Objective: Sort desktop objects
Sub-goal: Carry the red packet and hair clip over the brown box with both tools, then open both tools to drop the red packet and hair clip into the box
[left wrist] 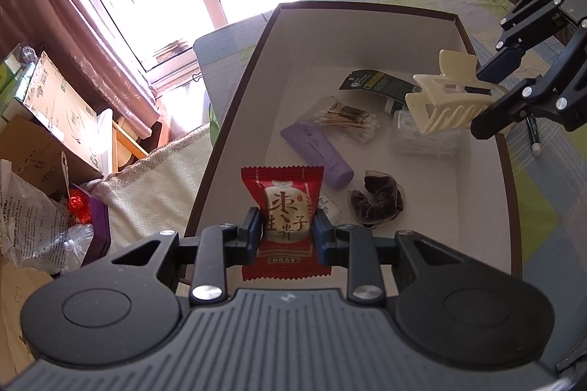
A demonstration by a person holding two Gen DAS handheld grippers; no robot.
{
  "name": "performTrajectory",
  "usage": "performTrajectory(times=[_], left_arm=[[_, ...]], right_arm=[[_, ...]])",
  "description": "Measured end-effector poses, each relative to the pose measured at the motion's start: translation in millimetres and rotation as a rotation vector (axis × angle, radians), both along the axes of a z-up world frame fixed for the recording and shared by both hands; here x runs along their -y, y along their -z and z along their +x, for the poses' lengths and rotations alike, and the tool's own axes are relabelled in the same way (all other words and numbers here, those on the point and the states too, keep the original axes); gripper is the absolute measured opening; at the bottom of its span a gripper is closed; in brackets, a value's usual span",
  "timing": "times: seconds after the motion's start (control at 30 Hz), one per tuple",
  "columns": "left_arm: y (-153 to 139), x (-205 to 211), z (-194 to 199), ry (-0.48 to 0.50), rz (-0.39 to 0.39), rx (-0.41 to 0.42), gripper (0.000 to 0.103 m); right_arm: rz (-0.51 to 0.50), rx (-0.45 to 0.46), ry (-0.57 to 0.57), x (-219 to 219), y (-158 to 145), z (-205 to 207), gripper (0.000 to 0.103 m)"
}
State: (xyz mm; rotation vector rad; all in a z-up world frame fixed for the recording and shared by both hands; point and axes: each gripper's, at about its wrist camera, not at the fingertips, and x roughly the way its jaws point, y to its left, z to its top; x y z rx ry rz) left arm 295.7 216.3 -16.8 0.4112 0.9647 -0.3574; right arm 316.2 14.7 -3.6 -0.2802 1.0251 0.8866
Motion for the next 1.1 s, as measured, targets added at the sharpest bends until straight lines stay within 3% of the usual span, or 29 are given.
performTrajectory(times=[0.47,0.77,1.1], left_arm=[[38.4,-9.4,36.2,-0.047,0.027,-0.174,0.026],[42.8,-12.5,31.0,-0.044,0.037,-0.175,0.034],[41.8,-13.4,22.9,-0.039,0.042,-0.168,0.035]], right_arm=[[-0.054,-0.079,-0.042,-23.4,27.4,5.0,0.038],[-0.105,-0.115,-0.112,-38.1,42.5,1.6,0.039],[-0.173,-0.159,-0.193,-55.0,63.8,-2.7,0.039]])
